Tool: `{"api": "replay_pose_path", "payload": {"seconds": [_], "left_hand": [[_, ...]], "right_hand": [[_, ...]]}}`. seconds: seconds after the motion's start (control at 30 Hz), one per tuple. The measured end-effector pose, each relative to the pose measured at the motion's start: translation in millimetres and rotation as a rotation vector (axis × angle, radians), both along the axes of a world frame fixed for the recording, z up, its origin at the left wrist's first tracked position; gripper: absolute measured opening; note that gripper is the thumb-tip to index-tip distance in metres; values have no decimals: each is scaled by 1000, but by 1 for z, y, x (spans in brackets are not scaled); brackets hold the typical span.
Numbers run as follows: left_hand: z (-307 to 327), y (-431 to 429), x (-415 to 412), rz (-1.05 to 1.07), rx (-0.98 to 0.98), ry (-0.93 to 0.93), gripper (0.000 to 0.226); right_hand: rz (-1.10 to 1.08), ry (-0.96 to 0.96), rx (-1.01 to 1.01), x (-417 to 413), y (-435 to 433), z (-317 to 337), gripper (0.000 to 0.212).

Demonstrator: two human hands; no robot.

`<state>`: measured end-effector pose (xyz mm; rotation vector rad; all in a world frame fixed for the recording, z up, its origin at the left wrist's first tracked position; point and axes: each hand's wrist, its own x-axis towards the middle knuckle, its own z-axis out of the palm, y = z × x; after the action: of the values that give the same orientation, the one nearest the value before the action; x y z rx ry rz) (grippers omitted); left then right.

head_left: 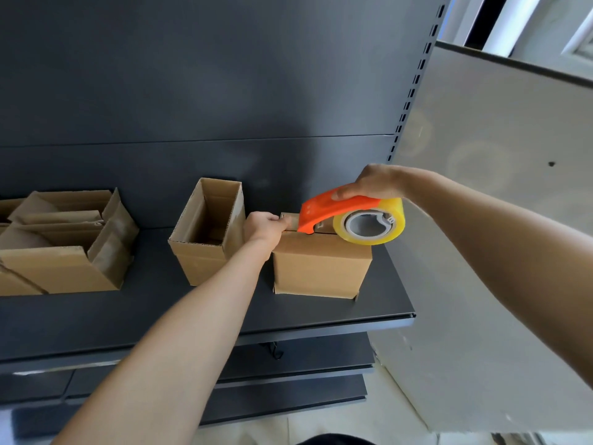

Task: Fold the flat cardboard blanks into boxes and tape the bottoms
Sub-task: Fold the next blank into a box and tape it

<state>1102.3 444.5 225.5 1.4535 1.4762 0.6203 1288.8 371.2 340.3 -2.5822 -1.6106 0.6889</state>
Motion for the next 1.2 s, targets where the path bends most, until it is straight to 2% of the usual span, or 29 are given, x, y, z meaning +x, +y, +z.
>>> {"api": "replay_pose_path", "payload": {"seconds": [0.1,0.2,0.37,0.53,0.87,1.2], "left_hand": [[3,-2,2,10,40,54,34],[4,-4,6,10,49,42,33],[7,-7,10,22,61,52,34],[11,-10,14,14,61,62,33],[13,-13,14,22,44,43,36],[9,-11,12,10,20,4,39]], "right_hand": [[-54,-12,23,36,-31,7,47],[-144,2,11,77,-65,7,56],[-205,-14,29,120,-110,11,46],[-270,-40,21,146,-144,13,50],[-230,-86,-116,140,-113,-42,52],[-113,-91,-159,89,-71,-75,54]]}}
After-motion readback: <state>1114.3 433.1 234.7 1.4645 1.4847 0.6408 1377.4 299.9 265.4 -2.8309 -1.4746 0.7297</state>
